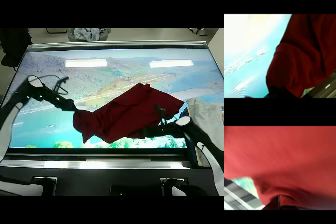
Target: Fold the shirts.
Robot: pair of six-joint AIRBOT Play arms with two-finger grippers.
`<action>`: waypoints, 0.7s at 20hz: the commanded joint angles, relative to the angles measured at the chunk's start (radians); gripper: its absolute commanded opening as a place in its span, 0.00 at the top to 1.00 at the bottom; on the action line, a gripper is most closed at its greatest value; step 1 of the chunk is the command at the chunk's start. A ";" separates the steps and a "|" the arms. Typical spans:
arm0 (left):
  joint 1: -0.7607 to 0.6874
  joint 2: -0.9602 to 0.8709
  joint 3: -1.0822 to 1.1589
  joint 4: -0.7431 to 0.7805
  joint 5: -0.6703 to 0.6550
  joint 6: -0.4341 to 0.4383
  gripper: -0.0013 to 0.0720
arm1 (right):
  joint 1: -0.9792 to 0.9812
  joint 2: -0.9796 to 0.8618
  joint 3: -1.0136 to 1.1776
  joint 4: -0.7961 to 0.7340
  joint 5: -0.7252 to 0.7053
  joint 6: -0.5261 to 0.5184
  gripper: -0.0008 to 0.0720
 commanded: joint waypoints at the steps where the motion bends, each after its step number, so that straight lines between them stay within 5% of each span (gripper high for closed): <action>1: 0.014 0.215 0.117 -0.006 0.106 -0.026 0.94 | 0.020 0.117 0.262 -0.156 0.089 -0.023 0.93; 4: 0.070 0.435 0.326 -0.005 0.292 -0.106 0.94 | 0.020 0.304 0.687 -0.449 0.069 -0.008 0.93; 7: 0.179 0.628 0.496 0.023 0.480 -0.242 0.94 | 0.021 0.442 1.078 -0.763 -0.035 0.120 0.93; 9: 0.225 0.731 0.515 0.028 0.526 -0.306 0.94 | 0.021 0.498 1.231 -0.800 -0.037 0.180 0.93; 14: 0.204 0.848 0.515 0.035 0.532 -0.296 0.94 | 0.021 0.525 1.261 -0.762 0.027 0.217 0.92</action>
